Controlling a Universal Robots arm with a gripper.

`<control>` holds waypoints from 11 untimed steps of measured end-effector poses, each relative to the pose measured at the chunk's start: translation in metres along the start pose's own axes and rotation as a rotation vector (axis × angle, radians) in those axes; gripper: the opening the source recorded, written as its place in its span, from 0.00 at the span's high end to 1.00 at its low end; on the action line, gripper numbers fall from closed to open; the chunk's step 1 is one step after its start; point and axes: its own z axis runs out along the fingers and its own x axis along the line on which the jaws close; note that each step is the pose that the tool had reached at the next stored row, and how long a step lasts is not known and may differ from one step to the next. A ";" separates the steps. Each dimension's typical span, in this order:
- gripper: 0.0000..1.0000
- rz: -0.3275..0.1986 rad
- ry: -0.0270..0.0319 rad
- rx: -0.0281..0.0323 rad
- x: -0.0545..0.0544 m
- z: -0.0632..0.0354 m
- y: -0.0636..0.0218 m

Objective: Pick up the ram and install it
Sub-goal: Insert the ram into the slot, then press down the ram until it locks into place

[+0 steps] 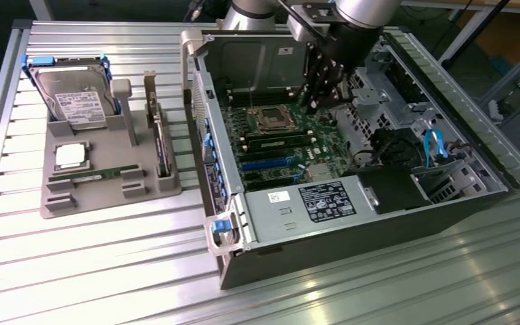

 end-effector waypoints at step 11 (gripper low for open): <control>0.75 0.000 -0.0002 0.0000 0.000 -0.0113 0.0005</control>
